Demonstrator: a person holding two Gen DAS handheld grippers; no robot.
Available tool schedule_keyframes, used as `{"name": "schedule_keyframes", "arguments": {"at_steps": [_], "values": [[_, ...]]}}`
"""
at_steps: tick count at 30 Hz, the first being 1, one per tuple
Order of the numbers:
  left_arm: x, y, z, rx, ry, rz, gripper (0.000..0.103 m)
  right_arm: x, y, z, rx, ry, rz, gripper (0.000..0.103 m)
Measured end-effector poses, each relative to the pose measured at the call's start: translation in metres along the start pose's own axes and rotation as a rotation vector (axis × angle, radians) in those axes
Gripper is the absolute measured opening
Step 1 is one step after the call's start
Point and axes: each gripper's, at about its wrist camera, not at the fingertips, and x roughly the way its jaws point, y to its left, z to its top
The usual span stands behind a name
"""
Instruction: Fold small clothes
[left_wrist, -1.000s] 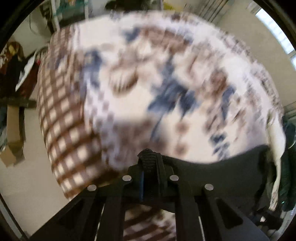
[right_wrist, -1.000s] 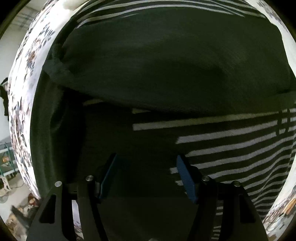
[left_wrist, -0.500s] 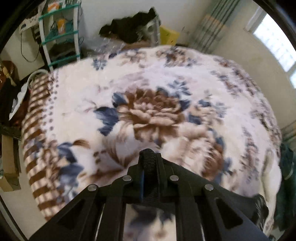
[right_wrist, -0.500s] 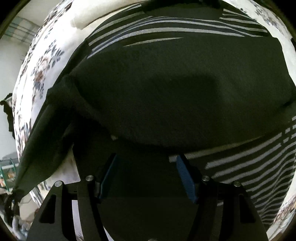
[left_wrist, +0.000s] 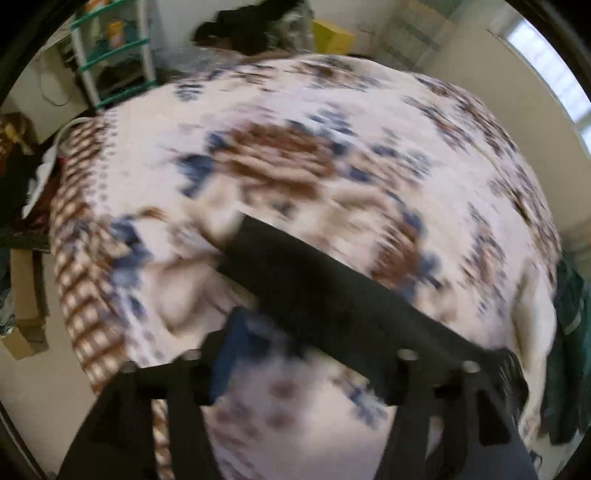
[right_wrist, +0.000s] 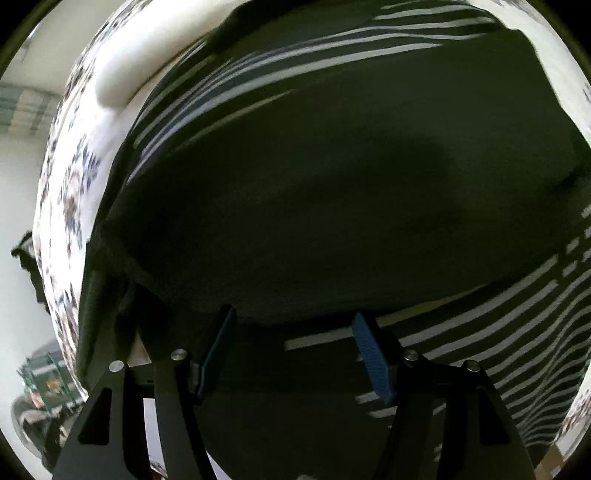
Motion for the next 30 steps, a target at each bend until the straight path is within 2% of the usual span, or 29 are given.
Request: {"name": "schedule_keyframes", "arguments": {"at_steps": [3, 4, 6, 7, 10, 13, 15, 16, 17, 20, 24, 27, 30], "values": [[0.014, -0.064, -0.025, 0.113, 0.08, -0.086, 0.063, -0.014, -0.023, 0.016, 0.032, -0.017, 0.006, 0.067], [0.027, -0.103, -0.042, 0.175, 0.137, -0.15, 0.063, -0.022, -0.035, 0.019, 0.036, -0.025, 0.007, 0.067], [0.047, -0.157, -0.066, 0.247, 0.211, -0.204, 0.063, -0.033, -0.051, 0.029, 0.04, -0.052, -0.008, 0.067], [0.061, -0.188, -0.08, 0.278, 0.264, -0.26, 0.063, -0.039, -0.062, 0.033, 0.04, -0.062, -0.021, 0.067], [0.1, -0.263, -0.116, 0.336, 0.365, -0.32, 0.063, -0.055, -0.098, 0.047, 0.071, -0.097, -0.043, 0.067], [0.141, -0.318, -0.147, 0.373, 0.448, -0.302, 0.062, -0.068, -0.141, 0.055, 0.126, -0.119, -0.052, 0.067], [0.163, -0.343, -0.165, 0.415, 0.463, -0.235, 0.062, -0.072, -0.166, 0.058, 0.151, -0.127, -0.065, 0.067], [0.169, -0.348, -0.171, 0.435, 0.46, -0.217, 0.062, -0.073, -0.176, 0.059, 0.164, -0.132, -0.067, 0.067], [0.174, -0.354, -0.178, 0.466, 0.443, -0.163, 0.062, -0.074, -0.189, 0.06, 0.18, -0.135, -0.067, 0.067], [0.171, -0.351, -0.184, 0.497, 0.405, -0.093, 0.062, -0.074, -0.215, 0.06, 0.23, -0.131, -0.045, 0.067], [0.147, -0.326, -0.187, 0.555, 0.352, 0.017, 0.062, -0.076, -0.242, 0.056, 0.263, -0.13, -0.023, 0.067], [0.128, -0.305, -0.187, 0.551, 0.335, 0.098, 0.062, -0.08, -0.265, 0.052, 0.292, -0.121, -0.006, 0.067], [0.106, -0.302, -0.18, 0.537, 0.281, 0.104, 0.062, -0.086, -0.282, 0.05, 0.309, -0.119, 0.005, 0.067]]}}
